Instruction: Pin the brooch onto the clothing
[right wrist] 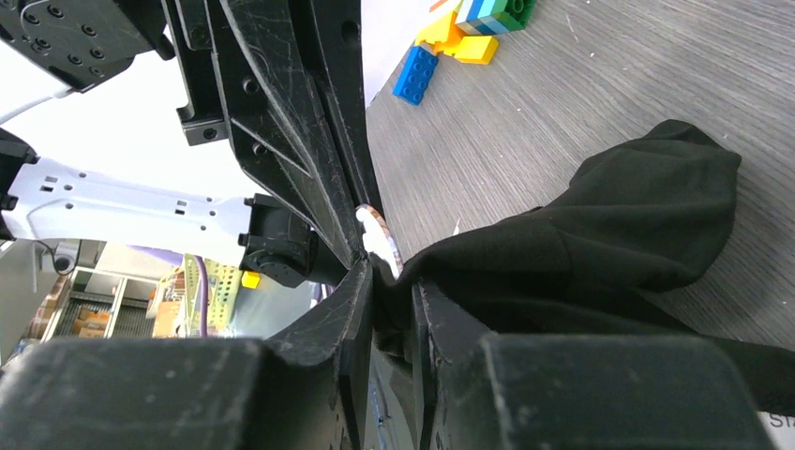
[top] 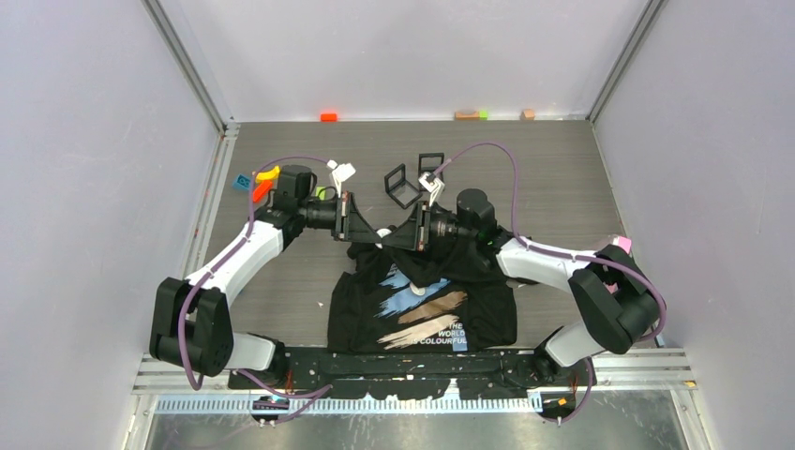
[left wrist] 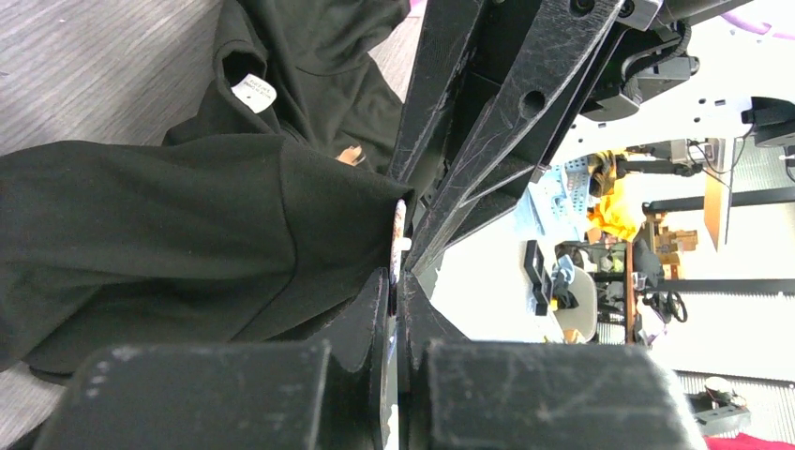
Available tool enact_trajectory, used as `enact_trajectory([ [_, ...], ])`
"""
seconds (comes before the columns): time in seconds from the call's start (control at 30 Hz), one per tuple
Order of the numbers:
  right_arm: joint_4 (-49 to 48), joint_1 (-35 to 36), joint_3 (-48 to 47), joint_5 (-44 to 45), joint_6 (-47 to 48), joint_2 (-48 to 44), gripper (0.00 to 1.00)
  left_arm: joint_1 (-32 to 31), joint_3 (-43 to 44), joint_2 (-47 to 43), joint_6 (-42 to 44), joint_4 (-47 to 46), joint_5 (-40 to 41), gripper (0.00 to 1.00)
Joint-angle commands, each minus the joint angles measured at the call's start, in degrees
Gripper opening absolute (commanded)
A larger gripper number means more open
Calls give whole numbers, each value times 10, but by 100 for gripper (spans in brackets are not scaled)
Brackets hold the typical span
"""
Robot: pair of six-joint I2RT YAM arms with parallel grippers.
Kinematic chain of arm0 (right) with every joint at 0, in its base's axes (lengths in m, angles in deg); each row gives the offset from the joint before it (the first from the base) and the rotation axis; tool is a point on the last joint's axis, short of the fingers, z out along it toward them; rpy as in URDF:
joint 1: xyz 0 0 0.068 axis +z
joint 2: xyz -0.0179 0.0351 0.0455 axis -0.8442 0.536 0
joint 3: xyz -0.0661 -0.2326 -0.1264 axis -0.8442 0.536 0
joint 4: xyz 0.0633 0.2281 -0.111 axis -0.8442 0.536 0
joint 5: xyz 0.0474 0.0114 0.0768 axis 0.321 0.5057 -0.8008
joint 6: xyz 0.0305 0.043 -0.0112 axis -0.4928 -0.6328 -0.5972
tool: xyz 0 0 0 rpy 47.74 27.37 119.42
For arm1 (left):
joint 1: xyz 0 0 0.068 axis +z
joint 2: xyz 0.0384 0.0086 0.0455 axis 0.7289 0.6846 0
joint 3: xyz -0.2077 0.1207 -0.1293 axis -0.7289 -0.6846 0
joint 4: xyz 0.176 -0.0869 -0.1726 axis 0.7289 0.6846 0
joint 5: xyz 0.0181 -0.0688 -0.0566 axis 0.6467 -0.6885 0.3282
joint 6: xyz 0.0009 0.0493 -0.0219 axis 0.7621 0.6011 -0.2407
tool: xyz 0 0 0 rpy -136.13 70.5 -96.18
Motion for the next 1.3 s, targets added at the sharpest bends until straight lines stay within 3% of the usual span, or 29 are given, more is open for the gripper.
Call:
enact_trajectory([
  [0.0, 0, -2, -4, 101, 29, -12, 10, -15, 3, -27, -7, -18, -55, 0],
  [0.27, -12, -2, 23, 164, 31, -31, 7, -15, 3, -27, -8, -17, -48, 0],
  [1.27, 26, -6, 1, 217, 8, 5, 1, -15, -1, -30, -15, -28, -63, 0],
])
